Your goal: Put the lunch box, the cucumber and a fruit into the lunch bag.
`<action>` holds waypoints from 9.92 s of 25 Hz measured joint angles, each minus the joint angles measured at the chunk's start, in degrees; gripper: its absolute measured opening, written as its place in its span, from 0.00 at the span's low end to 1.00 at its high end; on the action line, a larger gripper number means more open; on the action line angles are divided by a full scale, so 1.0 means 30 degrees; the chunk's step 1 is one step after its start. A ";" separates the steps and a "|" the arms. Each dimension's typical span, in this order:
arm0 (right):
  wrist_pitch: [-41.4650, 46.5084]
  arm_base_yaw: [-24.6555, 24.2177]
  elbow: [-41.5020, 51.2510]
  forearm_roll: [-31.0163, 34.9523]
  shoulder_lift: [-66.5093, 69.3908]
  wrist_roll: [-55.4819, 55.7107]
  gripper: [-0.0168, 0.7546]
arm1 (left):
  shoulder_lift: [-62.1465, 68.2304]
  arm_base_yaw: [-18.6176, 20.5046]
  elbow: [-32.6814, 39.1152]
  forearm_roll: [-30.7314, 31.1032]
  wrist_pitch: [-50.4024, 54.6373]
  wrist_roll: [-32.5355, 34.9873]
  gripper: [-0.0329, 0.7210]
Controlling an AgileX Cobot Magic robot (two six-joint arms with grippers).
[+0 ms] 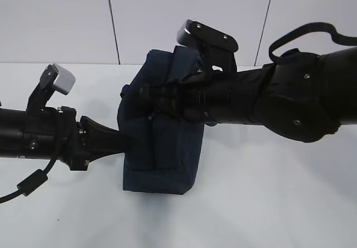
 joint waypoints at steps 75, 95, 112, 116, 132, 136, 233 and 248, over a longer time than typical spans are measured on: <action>0.1125 0.0217 -0.2254 -0.9754 0.0445 0.2231 0.05 | -0.0247 -0.1601 -0.2519 -0.0414 -0.8403 0.0000 0.05; 0.0116 0.0217 -0.2369 -0.9754 0.0606 0.4280 0.05 | -0.0467 -0.1869 -0.2725 -0.0372 -1.0557 -0.2090 0.75; -0.0976 0.0217 -0.4038 -0.9754 0.2003 0.6112 0.05 | -0.1063 -0.3395 -0.0792 -0.0372 -0.8747 -0.2492 0.72; -0.0976 0.0217 -0.4077 -0.9754 0.2003 0.6924 0.05 | -0.1063 -0.3433 -0.0792 -0.0372 -0.9286 -0.2492 0.72; -0.0888 0.0183 -0.5794 -0.9729 0.2632 0.7488 0.05 | -0.1063 -0.3433 -0.0792 -0.0436 -1.3121 -0.2653 0.71; -0.1221 0.0183 -0.6755 -0.9723 0.3604 0.8270 0.05 | -0.1063 -0.3433 -0.0792 -0.0448 -1.3121 -0.2766 0.71; -0.0007 -0.0603 -0.9385 -1.2666 0.5380 2.6420 0.05 | 0.0602 -0.3433 -0.4080 -0.0557 -1.5448 -0.2298 0.06; 0.0367 -0.0603 -0.9385 -1.3209 0.5380 3.1556 0.05 | 0.0566 -0.3460 -0.4117 -0.0557 -1.6089 -0.2298 0.06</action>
